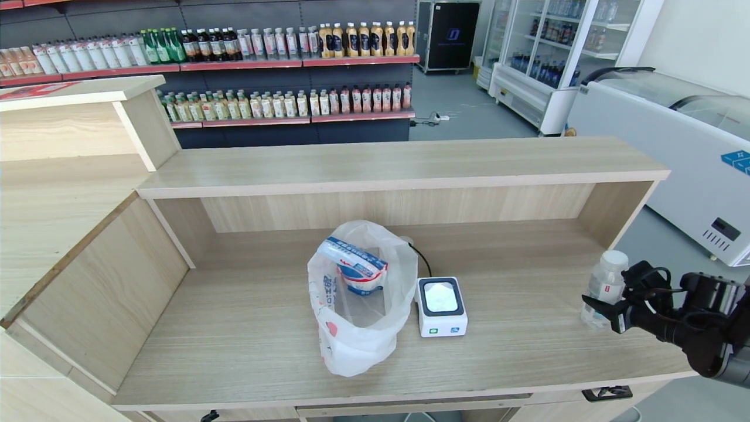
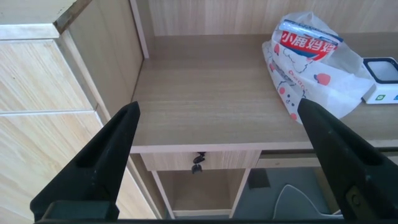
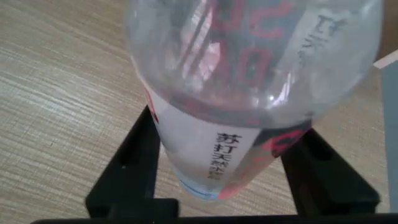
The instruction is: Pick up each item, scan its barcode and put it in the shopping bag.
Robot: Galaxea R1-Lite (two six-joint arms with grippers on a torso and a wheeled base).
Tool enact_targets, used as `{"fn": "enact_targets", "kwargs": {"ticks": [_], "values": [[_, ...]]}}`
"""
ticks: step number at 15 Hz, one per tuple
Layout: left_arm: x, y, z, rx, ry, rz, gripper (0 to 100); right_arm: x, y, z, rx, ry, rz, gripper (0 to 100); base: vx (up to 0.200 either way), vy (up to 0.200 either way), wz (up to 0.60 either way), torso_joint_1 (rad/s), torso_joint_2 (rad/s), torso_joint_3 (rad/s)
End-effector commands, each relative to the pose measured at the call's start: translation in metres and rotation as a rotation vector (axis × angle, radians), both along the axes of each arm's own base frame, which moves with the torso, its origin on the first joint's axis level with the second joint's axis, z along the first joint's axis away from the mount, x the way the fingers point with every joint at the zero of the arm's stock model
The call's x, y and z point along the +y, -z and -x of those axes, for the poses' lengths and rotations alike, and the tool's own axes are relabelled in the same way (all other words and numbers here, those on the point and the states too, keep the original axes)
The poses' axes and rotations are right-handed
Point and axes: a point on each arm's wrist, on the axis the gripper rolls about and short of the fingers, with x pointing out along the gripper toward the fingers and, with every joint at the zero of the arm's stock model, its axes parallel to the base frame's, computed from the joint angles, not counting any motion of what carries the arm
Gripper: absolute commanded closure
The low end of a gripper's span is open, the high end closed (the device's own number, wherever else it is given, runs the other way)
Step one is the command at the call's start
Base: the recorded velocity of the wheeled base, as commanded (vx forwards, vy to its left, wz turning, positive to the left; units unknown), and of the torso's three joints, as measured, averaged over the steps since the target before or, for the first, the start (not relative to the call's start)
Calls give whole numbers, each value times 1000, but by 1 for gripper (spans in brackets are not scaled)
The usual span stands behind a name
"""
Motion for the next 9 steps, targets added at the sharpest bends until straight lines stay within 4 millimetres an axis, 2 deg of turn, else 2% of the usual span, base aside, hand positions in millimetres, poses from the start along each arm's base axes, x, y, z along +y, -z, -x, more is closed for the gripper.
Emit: {"fn": "enact_targets", "kwargs": {"ticks": [1, 6, 8, 9], "values": [[0, 0, 0, -1, -1, -1, 0, 0, -3, -2, -15, -2, 4, 100, 0, 0, 0, 0, 0, 0], [0, 0, 0, -1, -1, -1, 0, 2, -10, -4, -37, -71, -34, 100, 0, 0, 0, 0, 0, 0], [0, 0, 0, -1, -1, 1, 0, 3, -18, -3, -43, -87, -58, 100, 0, 0, 0, 0, 0, 0], [0, 0, 0, -1, -1, 1, 0, 3, -31, -2, -46, -106, -114, 100, 0, 0, 0, 0, 0, 0]]}}
